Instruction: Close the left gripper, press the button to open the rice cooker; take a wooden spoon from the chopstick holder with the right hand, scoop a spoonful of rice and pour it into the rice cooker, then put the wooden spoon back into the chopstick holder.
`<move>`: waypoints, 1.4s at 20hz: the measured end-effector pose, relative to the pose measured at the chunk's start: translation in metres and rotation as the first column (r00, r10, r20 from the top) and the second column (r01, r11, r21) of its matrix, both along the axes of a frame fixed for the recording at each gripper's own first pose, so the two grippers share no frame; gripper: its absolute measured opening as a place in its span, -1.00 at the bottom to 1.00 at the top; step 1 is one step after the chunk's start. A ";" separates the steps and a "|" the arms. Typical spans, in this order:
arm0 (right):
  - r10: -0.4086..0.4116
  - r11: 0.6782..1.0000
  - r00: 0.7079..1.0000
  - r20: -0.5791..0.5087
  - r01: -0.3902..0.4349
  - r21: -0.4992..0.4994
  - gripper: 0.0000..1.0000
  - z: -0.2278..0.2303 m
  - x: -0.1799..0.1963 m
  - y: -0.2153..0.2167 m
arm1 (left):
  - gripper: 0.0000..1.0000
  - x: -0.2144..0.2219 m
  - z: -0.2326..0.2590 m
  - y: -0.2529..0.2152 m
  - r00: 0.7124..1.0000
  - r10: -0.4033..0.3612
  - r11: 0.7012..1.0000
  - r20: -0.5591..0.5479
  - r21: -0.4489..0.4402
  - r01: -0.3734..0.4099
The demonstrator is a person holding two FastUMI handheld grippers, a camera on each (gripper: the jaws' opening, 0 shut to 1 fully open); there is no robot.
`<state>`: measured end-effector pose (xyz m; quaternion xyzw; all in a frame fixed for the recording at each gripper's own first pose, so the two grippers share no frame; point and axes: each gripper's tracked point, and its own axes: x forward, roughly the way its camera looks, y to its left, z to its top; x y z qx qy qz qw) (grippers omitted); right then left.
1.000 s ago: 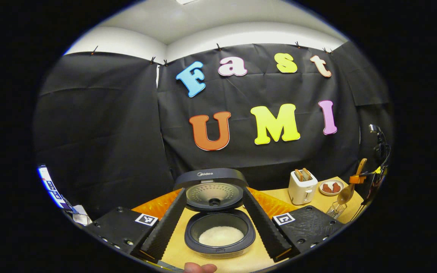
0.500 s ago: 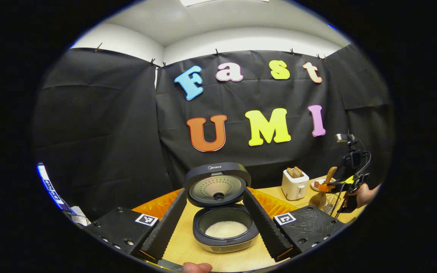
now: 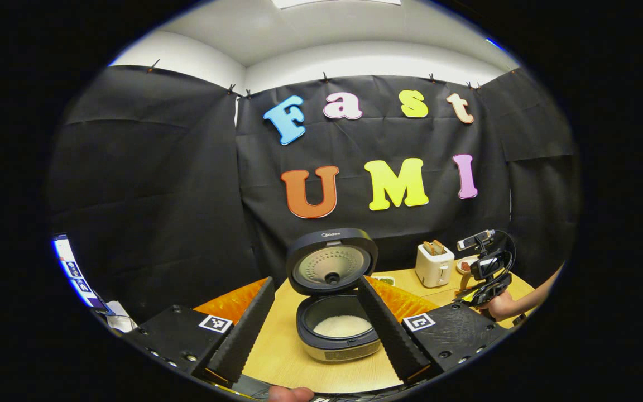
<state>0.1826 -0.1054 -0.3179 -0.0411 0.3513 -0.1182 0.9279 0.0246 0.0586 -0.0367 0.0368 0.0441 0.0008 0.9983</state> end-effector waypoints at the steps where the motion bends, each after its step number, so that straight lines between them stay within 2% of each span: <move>1: 0.001 1.000 1.000 -0.002 0.000 0.011 -0.74 -0.002 0.001 0.005 | 0.91 -0.002 -0.003 0.005 1.000 0.014 1.000 -0.013 -0.003 -0.014; 5: 0.022 0.991 1.000 -0.002 -0.021 0.136 -0.75 -0.010 0.008 0.042 | 0.91 -0.011 -0.008 0.019 0.996 0.069 0.997 -0.055 -0.028 -0.070; 9: 0.073 0.959 0.997 0.000 -0.070 0.275 -0.75 -0.011 0.013 0.078 | 0.92 -0.019 -0.011 0.025 0.989 0.124 0.989 -0.083 -0.076 -0.131; 11: 0.073 0.934 0.997 -0.007 -0.066 0.351 -0.75 -0.010 0.013 0.087 | 0.92 -0.021 -0.011 0.024 0.986 0.143 0.985 -0.091 -0.088 -0.151; 14: 0.033 0.874 0.999 -0.024 -0.017 0.486 -0.75 -0.006 0.011 0.092 | 0.92 -0.023 -0.012 0.018 0.982 0.158 0.980 -0.102 -0.105 -0.168; 17: -0.020 0.803 0.999 -0.040 0.039 0.595 -0.75 0.002 0.011 0.085 | 0.92 -0.022 -0.003 0.008 0.984 0.152 0.979 -0.088 -0.126 -0.163; 19: -0.038 0.768 0.999 -0.036 0.052 0.638 -0.74 0.007 0.011 0.075 | 0.92 -0.017 -0.005 0.000 0.985 0.146 0.980 -0.091 -0.120 -0.157; 21: -0.046 0.747 0.999 -0.028 0.053 0.662 -0.74 0.012 0.009 0.064 | 0.91 -0.013 -0.004 -0.008 0.987 0.135 0.983 -0.091 -0.114 -0.145; 24: -0.078 0.738 0.997 -0.014 0.067 0.672 -0.75 0.020 0.003 0.035 | 0.91 -0.005 0.003 -0.025 0.991 0.106 0.986 -0.078 -0.116 -0.115; 28: -0.133 0.682 0.991 0.020 0.076 0.728 -0.74 0.044 -0.003 -0.001 | 0.91 0.009 0.009 -0.048 0.996 0.065 0.991 -0.058 -0.112 -0.071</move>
